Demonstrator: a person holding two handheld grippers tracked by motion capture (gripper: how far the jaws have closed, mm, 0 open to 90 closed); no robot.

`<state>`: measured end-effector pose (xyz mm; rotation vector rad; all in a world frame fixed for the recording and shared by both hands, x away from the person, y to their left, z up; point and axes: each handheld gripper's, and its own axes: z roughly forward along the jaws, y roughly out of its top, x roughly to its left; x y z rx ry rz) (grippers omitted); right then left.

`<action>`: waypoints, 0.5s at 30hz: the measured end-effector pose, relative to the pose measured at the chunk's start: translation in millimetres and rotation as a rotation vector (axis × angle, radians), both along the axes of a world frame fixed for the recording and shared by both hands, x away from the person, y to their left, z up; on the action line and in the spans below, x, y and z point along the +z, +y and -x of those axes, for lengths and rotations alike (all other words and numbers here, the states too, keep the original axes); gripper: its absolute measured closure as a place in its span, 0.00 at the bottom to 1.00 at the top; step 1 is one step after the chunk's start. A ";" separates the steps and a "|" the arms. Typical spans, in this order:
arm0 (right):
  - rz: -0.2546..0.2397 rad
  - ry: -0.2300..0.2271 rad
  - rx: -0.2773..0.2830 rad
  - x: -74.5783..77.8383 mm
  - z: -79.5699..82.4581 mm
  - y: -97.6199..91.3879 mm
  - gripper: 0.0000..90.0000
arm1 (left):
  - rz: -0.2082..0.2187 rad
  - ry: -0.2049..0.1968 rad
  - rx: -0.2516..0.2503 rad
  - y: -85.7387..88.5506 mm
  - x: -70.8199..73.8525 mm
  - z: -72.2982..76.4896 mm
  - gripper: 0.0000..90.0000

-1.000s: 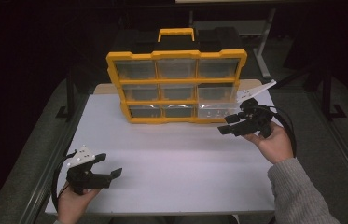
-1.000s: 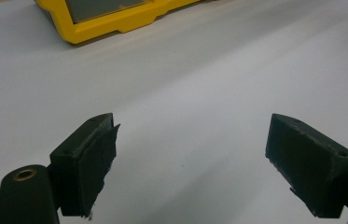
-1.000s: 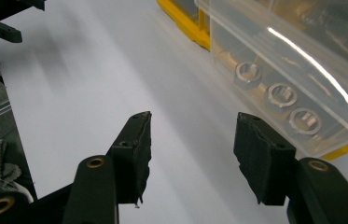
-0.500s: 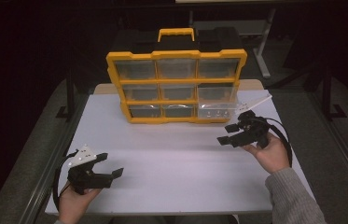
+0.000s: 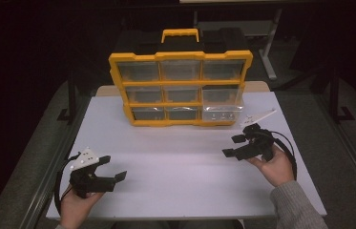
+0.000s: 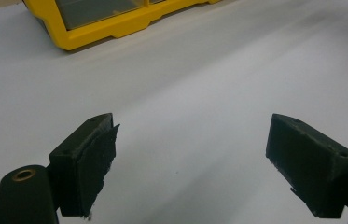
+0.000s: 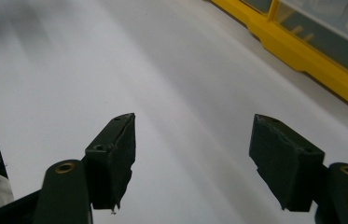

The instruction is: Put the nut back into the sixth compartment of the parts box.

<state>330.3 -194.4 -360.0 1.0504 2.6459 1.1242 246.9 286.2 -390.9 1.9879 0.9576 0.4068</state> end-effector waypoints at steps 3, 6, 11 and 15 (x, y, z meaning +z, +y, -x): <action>0.003 0.006 -0.012 -4.6 2.0 -0.4 0.30 | -0.003 -0.001 -0.004 0.1 0.1 -0.2 0.17; 0.004 0.001 -0.013 -8.6 4.7 -1.5 0.29 | -0.013 -0.002 -0.011 0.5 0.2 -0.2 0.17; 0.002 -0.013 -0.026 -15.9 11.0 -4.6 0.27 | -0.007 0.004 -0.009 -0.3 -0.3 0.1 0.17; 0.000 -0.023 -0.039 -20.8 16.3 -7.2 0.25 | -0.006 0.003 -0.013 -0.6 -0.6 0.0 0.17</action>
